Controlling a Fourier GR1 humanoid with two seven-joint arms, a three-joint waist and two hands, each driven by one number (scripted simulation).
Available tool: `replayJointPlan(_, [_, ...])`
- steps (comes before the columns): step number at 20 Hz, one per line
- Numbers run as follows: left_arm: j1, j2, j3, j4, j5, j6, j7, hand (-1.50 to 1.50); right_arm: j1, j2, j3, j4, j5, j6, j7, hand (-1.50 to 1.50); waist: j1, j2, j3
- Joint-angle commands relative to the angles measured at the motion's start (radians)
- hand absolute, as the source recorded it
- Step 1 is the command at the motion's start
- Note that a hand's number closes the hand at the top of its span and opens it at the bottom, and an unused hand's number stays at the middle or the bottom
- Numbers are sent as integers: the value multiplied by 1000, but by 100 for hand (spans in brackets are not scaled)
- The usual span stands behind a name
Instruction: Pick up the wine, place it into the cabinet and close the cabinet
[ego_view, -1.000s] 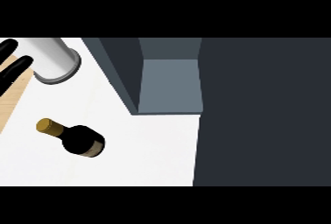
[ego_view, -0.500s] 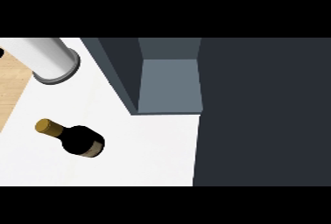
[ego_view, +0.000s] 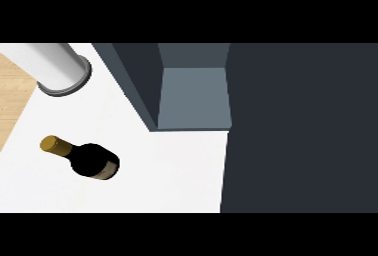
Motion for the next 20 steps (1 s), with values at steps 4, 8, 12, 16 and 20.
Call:
replayJointPlan(4, [45, 27, 69, 166, 22, -139, -85, -150, 56, -35, 16, -261, -23, -11, 106, -150, -7, 0, -1])
replayJointPlan(8, [163, -52, 31, 128, -25, -184, -149, -150, 29, -8, 13, -196, -8, -36, 72, -150, 4, 0, 0])
replayJointPlan(12, [171, -45, 52, 257, -33, -261, -216, -150, 54, -33, 14, -221, -17, -11, 70, -150, -3, 1, 0])
replayJointPlan(16, [161, -41, 31, 300, -50, -289, -235, -150, 17, -41, -13, -266, -54, -30, 136, -150, -4, 1, 0])
replayJointPlan(20, [232, -132, -54, 309, -153, -333, -329, -150, -3, -29, 12, -202, -25, -33, 101, -150, 1, 2, 0])
